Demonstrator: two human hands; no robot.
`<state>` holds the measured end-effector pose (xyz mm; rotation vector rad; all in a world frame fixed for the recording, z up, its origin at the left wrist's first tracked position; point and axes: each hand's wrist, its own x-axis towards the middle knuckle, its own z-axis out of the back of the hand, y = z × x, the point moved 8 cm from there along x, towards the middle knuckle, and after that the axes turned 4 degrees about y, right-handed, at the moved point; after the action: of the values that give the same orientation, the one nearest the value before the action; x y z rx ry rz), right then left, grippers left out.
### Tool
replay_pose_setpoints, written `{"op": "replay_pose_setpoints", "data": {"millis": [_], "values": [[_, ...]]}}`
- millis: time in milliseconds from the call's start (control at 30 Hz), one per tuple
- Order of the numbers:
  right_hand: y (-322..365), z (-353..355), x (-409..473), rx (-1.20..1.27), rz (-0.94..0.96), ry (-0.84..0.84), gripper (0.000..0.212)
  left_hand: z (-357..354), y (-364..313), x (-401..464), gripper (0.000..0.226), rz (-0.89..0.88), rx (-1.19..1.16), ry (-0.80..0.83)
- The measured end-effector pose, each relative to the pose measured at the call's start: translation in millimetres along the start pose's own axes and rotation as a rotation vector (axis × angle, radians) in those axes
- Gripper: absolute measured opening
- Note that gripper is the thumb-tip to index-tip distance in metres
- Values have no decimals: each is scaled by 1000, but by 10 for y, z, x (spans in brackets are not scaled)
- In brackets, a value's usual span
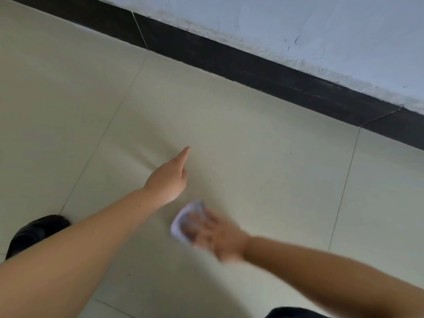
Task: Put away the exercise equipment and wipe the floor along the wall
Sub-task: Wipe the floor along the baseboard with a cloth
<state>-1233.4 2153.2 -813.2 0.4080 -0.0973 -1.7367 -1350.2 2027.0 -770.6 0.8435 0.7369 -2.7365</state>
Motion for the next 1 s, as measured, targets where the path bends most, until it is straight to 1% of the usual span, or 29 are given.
{"op": "replay_pose_setpoints", "data": {"millis": [33,67,100,133,167,200,233,267,333,367,400,433,500,533,600,633,700,733,767,800,833,867,900,933,967,1000], "values": [[365,-119,-134,10,134,56,61,-20,-30,14,57,1,47,26],[575,-198,-258,11,220,124,61,-46,-69,18,55,8,104,46],[588,-249,-361,-9,258,185,62,-78,-115,14,54,16,163,61],[454,-229,-392,-39,261,172,62,-117,-157,2,54,25,222,76],[196,-144,-372,-99,221,134,59,-161,-182,-10,54,28,282,88],[-180,-41,-339,-128,112,96,53,-191,-203,-28,54,27,337,91],[-621,146,-324,-95,-56,38,46,-204,-214,-46,53,26,383,91],[-1092,391,-366,-59,-232,-77,45,-203,-216,-64,52,29,419,95],[-2034,779,-637,-67,-610,-172,55,-201,-217,-95,51,40,458,127],[-2407,813,-861,-57,-788,-108,63,-197,-228,-103,51,44,467,148],[-2660,809,-1076,6,-921,-45,69,-192,-243,-104,52,45,476,164],[-2789,779,-1246,97,-1010,-11,72,-189,-254,-94,52,45,487,176],[-2714,720,-1369,213,-1054,-79,69,-181,-274,-85,52,55,502,194],[-2552,691,-1358,226,-1038,-136,67,-181,-281,-88,53,61,508,202],[-2008,525,-1265,239,-919,-171,66,-190,-282,-92,53,63,522,212],[-1587,384,-1189,259,-794,-164,66,-201,-277,-85,53,60,528,216],[-535,137,-1022,165,-419,-172,62,-234,-238,-58,53,78,534,228],[-41,18,-973,121,-231,-152,56,-252,-225,-41,53,101,523,229],[327,-83,-960,117,-93,-112,48,-272,-231,-27,53,125,511,221],[505,-178,-962,137,-6,-50,43,-299,-265,-26,54,140,508,208],[543,-208,-970,148,71,-11,42,-341,-340,-34,57,133,513,190],[435,-227,-992,130,122,15,44,-401,-454,-53,61,101,516,167],[234,-216,-1018,99,130,27,49,-487,-591,-82,65,53,511,143],[-78,-177,-1055,66,71,15,54,-582,-729,-128,68,8,494,120],[-484,-90,-1113,60,-66,-22,57,-684,-845,-174,68,-23,468,108],[-924,59,-1202,94,-258,-91,59,-784,-900,-233,68,-28,433,118]]}}
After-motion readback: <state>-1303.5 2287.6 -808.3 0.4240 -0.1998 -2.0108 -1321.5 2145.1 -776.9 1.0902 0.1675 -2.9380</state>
